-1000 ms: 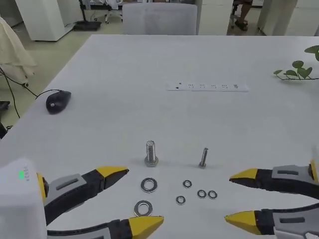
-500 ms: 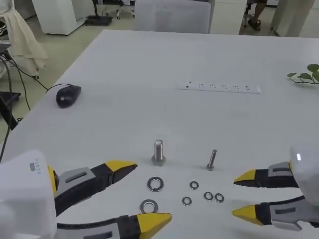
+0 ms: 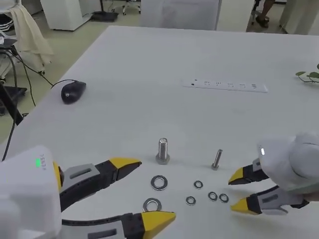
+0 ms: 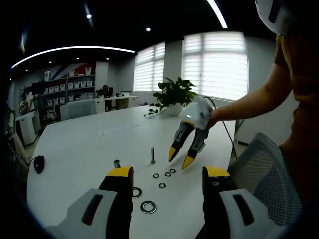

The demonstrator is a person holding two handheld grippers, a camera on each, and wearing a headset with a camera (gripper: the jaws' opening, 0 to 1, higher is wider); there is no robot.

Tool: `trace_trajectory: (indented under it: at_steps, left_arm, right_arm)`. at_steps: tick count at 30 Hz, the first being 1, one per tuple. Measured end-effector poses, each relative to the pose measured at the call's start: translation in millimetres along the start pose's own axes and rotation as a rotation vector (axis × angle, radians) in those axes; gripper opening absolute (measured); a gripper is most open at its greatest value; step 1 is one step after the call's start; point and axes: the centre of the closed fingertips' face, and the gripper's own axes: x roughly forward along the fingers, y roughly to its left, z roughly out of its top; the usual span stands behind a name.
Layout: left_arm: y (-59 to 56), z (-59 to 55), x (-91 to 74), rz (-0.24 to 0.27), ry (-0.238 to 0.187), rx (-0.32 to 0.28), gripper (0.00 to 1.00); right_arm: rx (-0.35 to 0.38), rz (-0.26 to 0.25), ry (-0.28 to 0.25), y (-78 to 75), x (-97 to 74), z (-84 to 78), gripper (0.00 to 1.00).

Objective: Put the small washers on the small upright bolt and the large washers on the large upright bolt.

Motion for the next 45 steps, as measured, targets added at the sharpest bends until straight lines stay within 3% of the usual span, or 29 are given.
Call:
trace_trajectory:
  at_steps: [10, 19, 33, 45]
  left_arm:
    - [2.3, 2.4, 1.6, 0.006, -0.007, 0.001, 0.55]
    - [3.2, 4.6, -1.0, 0.018, -0.015, 0.002, 0.55]
    - [3.8, 5.9, -2.9, 0.025, -0.021, -0.001, 0.55]
    - [1.3, 6.7, -2.6, 0.020, -0.025, 0.003, 0.55]
  right_arm:
    - [-0.048, 0.065, 0.113, -2.2, 15.7, -6.9, 0.28]
    - [-0.005, 0.122, 0.138, -0.1, 18.8, -6.1, 0.22]
    - [-0.078, 0.125, 0.188, -0.2, 19.4, -8.2, 0.16]
    - [-0.038, 0.111, 0.204, -1.7, 18.9, -8.1, 0.12]
